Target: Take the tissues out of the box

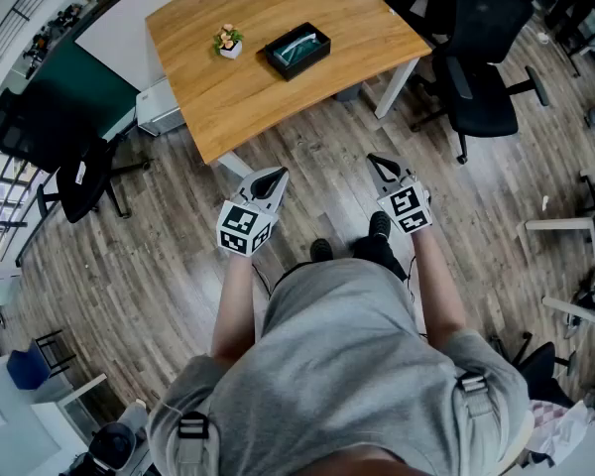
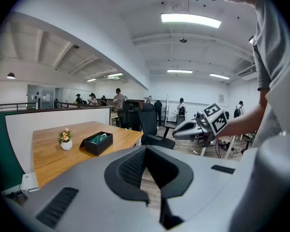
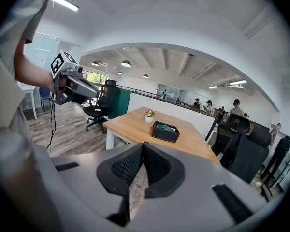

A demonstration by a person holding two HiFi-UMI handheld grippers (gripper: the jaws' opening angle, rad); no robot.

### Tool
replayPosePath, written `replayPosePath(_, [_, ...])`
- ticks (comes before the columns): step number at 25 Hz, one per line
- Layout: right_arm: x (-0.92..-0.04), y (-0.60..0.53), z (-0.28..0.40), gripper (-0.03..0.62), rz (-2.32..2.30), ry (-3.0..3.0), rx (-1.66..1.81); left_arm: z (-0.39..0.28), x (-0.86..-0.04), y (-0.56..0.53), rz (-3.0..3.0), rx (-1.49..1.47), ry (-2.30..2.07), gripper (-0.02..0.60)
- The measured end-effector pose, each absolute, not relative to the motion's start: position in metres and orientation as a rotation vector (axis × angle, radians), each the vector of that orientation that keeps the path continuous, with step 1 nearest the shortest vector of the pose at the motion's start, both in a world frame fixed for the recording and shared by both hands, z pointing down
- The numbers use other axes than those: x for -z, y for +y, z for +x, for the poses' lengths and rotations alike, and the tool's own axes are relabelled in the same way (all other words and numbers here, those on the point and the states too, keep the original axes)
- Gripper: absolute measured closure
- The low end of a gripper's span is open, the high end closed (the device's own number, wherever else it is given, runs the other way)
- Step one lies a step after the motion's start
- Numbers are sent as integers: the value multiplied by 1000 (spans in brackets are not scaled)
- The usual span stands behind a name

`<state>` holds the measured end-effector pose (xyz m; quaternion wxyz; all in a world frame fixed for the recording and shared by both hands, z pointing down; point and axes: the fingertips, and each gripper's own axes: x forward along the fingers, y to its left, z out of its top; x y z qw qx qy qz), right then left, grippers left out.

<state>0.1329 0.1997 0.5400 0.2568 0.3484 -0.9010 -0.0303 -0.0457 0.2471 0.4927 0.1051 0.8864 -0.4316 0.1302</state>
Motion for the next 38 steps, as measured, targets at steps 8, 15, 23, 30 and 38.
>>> replayPosePath(8, [-539,203,129,591,941,-2442,87,-46,-491,251,2634,-404,-1263,563])
replayPosePath(15, [-535,206,122,589,930,-2468,124,-46,-491,250,2641,-411,-1251,563])
replayPosePath(23, [-533,207,119,589,919,-2478,139,-45,-492,251,2647,-442,-1254,563])
replayPosePath(30, [-536,217,115,585,896,-2530,85,-41,-496,256,2658,-481,-1249,563])
replayPosePath(38, [-536,217,117,575,898,-2533,85,-35,-494,255,2670,-493,-1251,561])
